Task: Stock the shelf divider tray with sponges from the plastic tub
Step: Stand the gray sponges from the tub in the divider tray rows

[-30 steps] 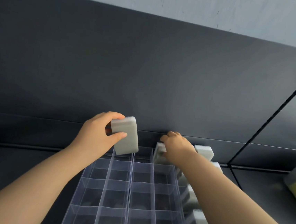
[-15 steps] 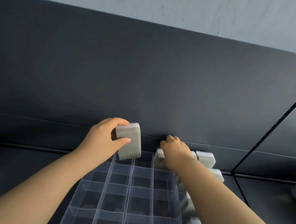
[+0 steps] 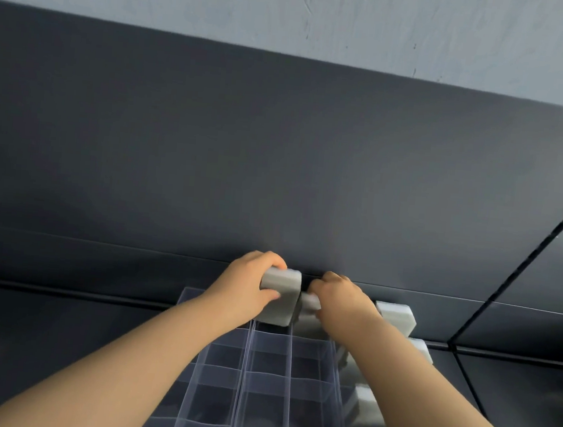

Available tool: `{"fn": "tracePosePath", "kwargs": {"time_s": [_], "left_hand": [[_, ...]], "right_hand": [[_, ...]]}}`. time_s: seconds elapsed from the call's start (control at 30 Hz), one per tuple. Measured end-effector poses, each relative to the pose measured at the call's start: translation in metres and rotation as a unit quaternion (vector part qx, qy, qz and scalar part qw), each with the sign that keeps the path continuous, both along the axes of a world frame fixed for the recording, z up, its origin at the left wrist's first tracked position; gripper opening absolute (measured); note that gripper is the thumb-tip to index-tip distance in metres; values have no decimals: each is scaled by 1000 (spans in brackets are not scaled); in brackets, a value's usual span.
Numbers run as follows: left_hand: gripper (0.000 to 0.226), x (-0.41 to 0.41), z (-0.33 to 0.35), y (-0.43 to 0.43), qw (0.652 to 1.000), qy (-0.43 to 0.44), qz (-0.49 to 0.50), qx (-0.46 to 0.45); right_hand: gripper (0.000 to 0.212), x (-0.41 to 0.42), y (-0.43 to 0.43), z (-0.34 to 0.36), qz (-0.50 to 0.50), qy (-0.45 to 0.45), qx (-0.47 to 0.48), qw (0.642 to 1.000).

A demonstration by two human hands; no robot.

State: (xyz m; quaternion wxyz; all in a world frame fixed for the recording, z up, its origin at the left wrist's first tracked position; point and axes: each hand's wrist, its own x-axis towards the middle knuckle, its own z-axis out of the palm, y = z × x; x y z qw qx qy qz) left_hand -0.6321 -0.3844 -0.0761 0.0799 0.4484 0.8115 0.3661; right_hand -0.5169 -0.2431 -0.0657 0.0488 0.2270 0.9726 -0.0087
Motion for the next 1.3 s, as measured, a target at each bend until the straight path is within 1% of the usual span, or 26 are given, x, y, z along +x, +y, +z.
{"fn": "tracePosePath", "kwargs": {"time_s": [0.27,0.4,0.53,0.63,0.83,1.03,1.17,1.23,1.3], "left_hand": [[35,-2,-10,12,1000,0,7,-10],[33,-6,-12,12,999,1,21,-29],[28,-8,-17,6,998,17,9,-51],[25,-4,-26,4,997,33,-6,-71],[27,2,-43,7,994,52,-8,-97],[35,-1,-47,6,984,145,-30,-103],[36,-1,-45,7,964,230,-60,-116],[35,-2,-43,5,961,248,-60,-105],[37,-1,-39,2,964,242,-57,-91]], "right_hand": [[32,-2,3,-4,4,15,-18,1000],[34,-2,4,-5,6,20,-23,1000],[40,-1,2,-6,8,24,-21,999],[39,1,4,-4,8,23,-18,1000],[40,2,5,-3,7,23,-24,999],[37,1,3,-7,13,22,-10,1000],[32,2,4,-9,17,32,-9,999],[30,3,5,-8,14,46,-24,999],[30,7,9,-5,9,71,-48,996]]}}
